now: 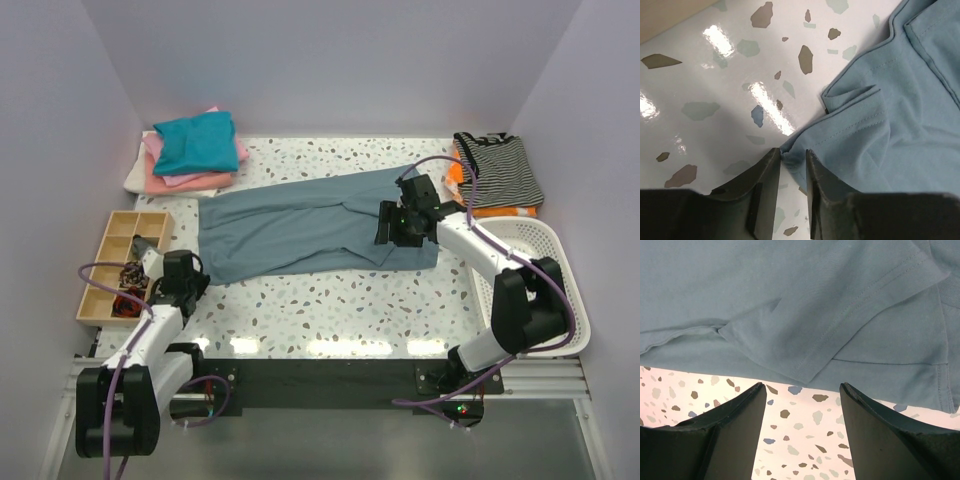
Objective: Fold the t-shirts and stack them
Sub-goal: Fold the other side of the tshirt into a rectangle
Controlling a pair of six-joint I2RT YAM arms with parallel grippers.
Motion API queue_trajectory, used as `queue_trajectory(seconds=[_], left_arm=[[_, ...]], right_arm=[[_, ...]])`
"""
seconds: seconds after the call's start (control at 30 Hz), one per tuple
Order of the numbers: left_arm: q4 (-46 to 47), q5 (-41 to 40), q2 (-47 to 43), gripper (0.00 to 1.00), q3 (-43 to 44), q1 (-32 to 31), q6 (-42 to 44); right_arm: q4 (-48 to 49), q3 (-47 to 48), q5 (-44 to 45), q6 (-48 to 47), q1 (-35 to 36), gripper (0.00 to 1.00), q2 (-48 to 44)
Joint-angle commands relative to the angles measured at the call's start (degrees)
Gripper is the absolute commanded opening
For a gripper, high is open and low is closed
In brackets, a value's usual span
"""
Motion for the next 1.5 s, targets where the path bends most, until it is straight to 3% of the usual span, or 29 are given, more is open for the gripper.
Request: queue_trajectory(seconds=[0.0,0.13,0.27,0.4,0.7,0.9,1.47], left_arm=[[2.0,0.5,1.0,0.27,-1.6,-0.1,0.3],[3.4,0.8,1.9,0.17,-1.4,-0.1,0.8],[4.4,1.5,2.9,0.0,-1.3,-0.1,1.2],[3.4,3.1,1.1,0.0,-0.4,-0.1,1.8],[-14.6,7.9,-11.3,0.0,7.7,-0.1,2.4],[-20.2,8.4,-13.5,0.0,12.9,-0.1,2.7],[-9.0,8.6,2.3,0.0,23.6,-0.1,0.3]], right_arm=[[0.0,0.4,1.1,-0.8,-0.1,0.65,0.6],[0.2,0.0,1.0,-0.8,0.0,0.65,0.5],[0.0,-0.2,1.2,-0.9,-0.1,0.65,0.3],[-0.2,-0.3,1.5,-1.1,0.0,0.65,0.2],[0.2,-0.4,1.4,-1.0,-0.1,0.65,0.3],[-0.2,-0.3,1.8,-1.2,-0.1,0.65,-0.1],[-1.7,0.1,3.8,-2.7,0.0,0.65,-2.4]])
